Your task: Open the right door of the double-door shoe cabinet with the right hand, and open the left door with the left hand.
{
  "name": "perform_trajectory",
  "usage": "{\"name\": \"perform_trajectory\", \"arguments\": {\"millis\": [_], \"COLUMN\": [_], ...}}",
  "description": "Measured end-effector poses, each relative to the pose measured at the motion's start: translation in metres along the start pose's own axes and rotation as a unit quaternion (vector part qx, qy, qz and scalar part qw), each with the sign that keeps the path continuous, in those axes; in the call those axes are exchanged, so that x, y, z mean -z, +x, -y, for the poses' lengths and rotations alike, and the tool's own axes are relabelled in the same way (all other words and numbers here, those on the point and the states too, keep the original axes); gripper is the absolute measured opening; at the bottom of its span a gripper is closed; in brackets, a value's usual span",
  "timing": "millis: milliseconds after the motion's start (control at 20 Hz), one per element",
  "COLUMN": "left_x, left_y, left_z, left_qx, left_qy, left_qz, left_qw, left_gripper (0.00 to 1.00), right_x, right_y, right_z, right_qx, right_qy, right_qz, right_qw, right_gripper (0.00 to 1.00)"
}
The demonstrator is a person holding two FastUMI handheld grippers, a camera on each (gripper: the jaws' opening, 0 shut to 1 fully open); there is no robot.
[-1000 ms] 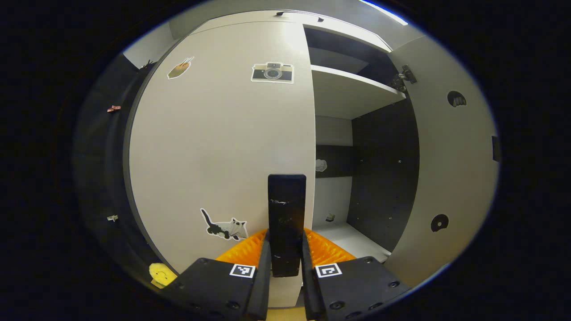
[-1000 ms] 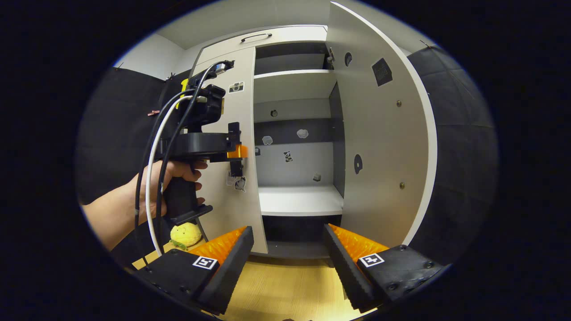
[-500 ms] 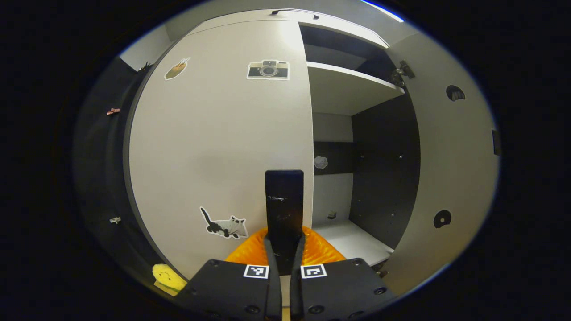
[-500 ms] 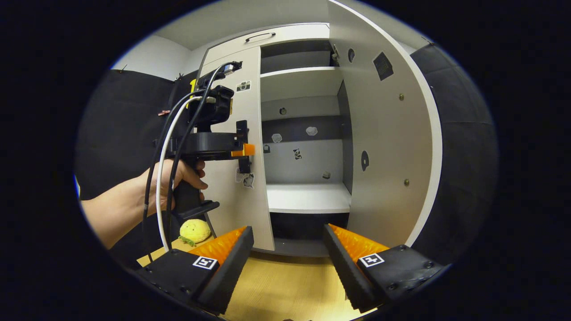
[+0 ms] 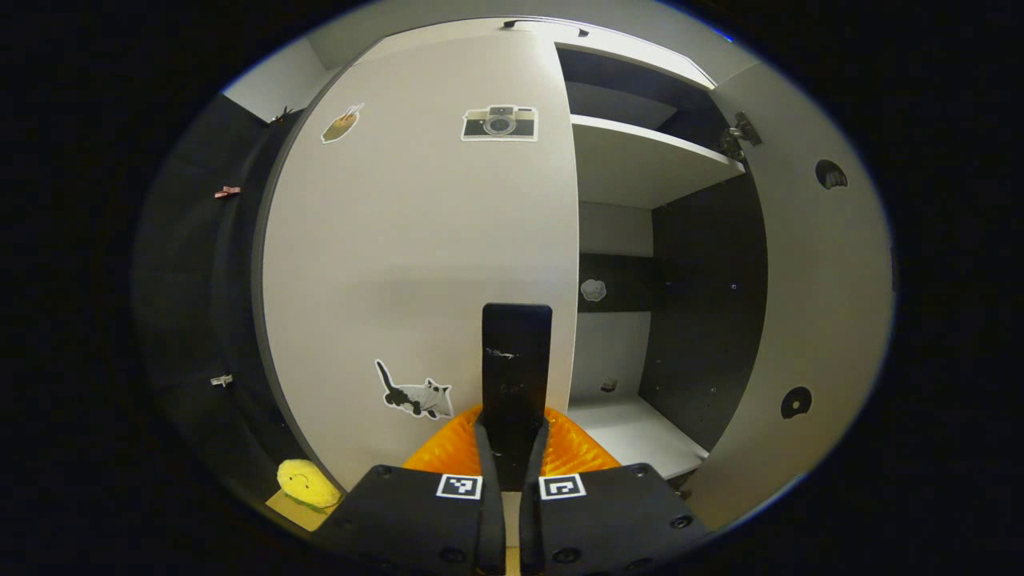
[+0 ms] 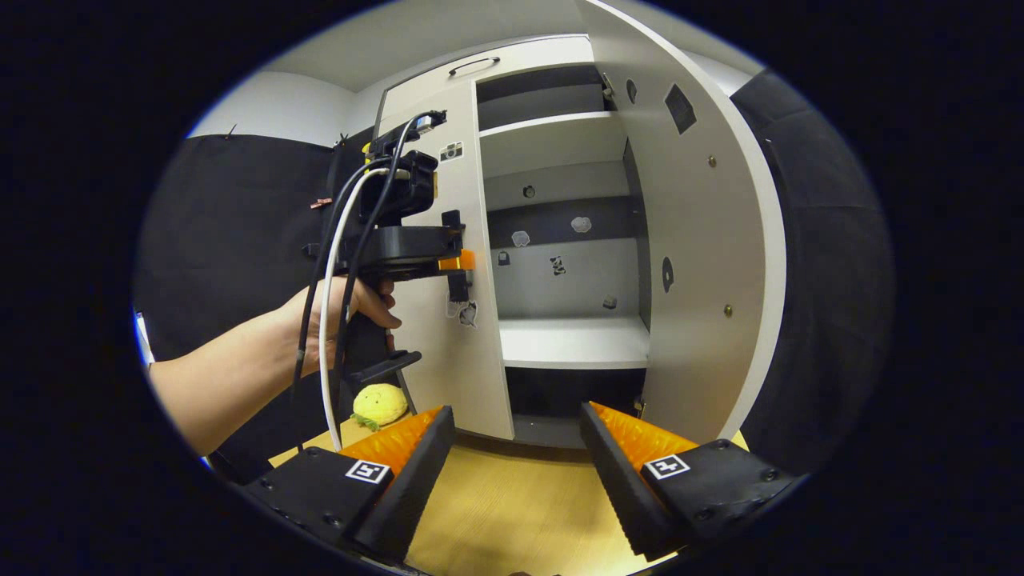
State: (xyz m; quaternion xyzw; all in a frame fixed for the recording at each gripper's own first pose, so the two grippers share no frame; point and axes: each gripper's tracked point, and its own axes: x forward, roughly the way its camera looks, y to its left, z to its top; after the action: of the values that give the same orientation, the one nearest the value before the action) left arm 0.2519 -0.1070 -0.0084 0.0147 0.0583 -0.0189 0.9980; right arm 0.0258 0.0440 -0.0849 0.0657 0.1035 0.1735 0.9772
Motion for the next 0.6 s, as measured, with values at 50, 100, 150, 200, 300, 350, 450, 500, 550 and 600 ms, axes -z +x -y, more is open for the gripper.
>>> {"name": "perform_trajectory", "arguments": {"millis": [50, 100, 150, 200, 300, 350, 450, 500, 550, 600], "left_x": [0.001, 0.000, -0.001, 0.000, 0.003, 0.002, 0.004, 0.004, 0.004, 0.004], "left_y": [-0.006, -0.014, -0.020, -0.027, -0.041, -0.047, -0.061, -0.067, -0.074, -0.082], "left_z": [-0.001, -0.003, -0.006, -0.008, -0.010, -0.012, -0.017, -0.020, -0.023, -0.027], "left_qx": [0.005, 0.011, 0.018, 0.027, 0.046, 0.053, 0.063, 0.069, 0.076, 0.083], "left_qy": [0.000, -0.007, -0.021, -0.029, -0.025, -0.027, -0.037, -0.040, -0.043, -0.045], "left_qz": [0.001, 0.002, 0.003, 0.000, 0.000, 0.003, 0.004, 0.006, 0.009, 0.013], "left_qw": [1.000, 1.000, 1.000, 0.999, 0.999, 0.998, 0.997, 0.997, 0.996, 0.995], "left_gripper": [0.12, 0.12, 0.12, 0.11, 0.12, 0.12, 0.11, 0.11, 0.11, 0.11], "right_x": [0.002, 0.002, 0.002, 0.003, 0.003, 0.001, 0.000, 0.000, 0.001, 0.002], "right_y": [-0.001, -0.003, -0.005, -0.009, -0.011, -0.014, -0.018, -0.021, -0.023, -0.027], "right_z": [0.001, 0.002, 0.002, 0.002, -0.002, -0.006, -0.018, -0.025, -0.030, -0.037], "right_qx": [0.006, 0.013, 0.025, 0.040, 0.062, 0.071, 0.087, 0.095, 0.101, 0.107], "right_qy": [0.004, 0.007, 0.008, 0.007, 0.007, 0.009, 0.010, 0.008, 0.007, 0.004], "right_qz": [-0.006, -0.005, -0.001, 0.001, 0.000, 0.006, 0.013, 0.015, 0.019, 0.023], "right_qw": [1.000, 1.000, 1.000, 0.999, 0.998, 0.997, 0.996, 0.995, 0.995, 0.994], "right_gripper": [0.99, 0.98, 0.98, 0.98, 0.98, 0.98, 0.98, 0.98, 0.98, 0.98]}}
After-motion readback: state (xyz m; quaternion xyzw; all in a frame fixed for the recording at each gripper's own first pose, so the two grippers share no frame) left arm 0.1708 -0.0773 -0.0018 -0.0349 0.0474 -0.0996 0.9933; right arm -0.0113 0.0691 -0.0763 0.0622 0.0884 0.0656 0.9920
